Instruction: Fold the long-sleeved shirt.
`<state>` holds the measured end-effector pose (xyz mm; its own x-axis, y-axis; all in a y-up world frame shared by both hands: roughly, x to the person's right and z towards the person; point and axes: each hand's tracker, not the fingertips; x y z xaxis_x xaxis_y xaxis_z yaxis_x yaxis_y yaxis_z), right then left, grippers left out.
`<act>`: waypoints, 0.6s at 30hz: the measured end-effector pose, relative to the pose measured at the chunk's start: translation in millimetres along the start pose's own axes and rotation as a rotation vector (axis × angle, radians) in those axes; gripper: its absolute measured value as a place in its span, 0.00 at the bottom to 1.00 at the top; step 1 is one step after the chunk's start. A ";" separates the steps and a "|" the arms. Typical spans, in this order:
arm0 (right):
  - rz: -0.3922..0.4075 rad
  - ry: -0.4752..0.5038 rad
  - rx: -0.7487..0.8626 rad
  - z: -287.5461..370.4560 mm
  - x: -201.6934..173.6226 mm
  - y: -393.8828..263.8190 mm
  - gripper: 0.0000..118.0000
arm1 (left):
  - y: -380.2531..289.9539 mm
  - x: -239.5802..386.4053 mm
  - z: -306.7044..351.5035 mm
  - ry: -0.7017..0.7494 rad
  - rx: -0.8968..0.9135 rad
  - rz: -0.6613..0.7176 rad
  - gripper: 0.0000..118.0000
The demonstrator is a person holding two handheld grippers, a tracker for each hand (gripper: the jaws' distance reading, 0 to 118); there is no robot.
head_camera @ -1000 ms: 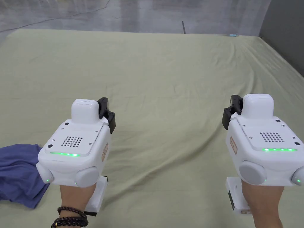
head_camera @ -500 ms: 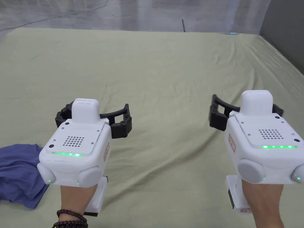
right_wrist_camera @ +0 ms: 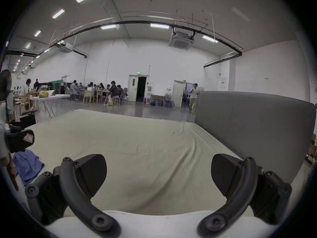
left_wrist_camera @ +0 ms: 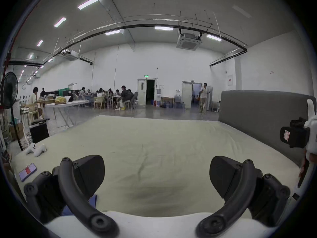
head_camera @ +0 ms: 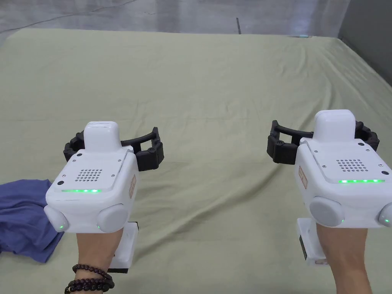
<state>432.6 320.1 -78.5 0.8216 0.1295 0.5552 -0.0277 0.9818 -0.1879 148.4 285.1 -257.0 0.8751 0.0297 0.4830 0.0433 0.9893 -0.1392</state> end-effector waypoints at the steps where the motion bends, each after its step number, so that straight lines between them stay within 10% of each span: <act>1: -0.008 0.003 0.002 0.7 0.0 0.6 1.00 | 0.6 0.5 1.2 -0.001 0.002 -0.001 1.00; 18: -0.014 0.027 0.010 0.3 -5.6 -0.6 1.00 | 8.4 7.9 4.8 -0.017 0.043 -0.044 1.00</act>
<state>427.8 318.8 -81.3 0.8367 0.1120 0.5360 -0.0218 0.9849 -0.1717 153.3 294.2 -250.2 0.8644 -0.0120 0.5027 0.0603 0.9950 -0.0800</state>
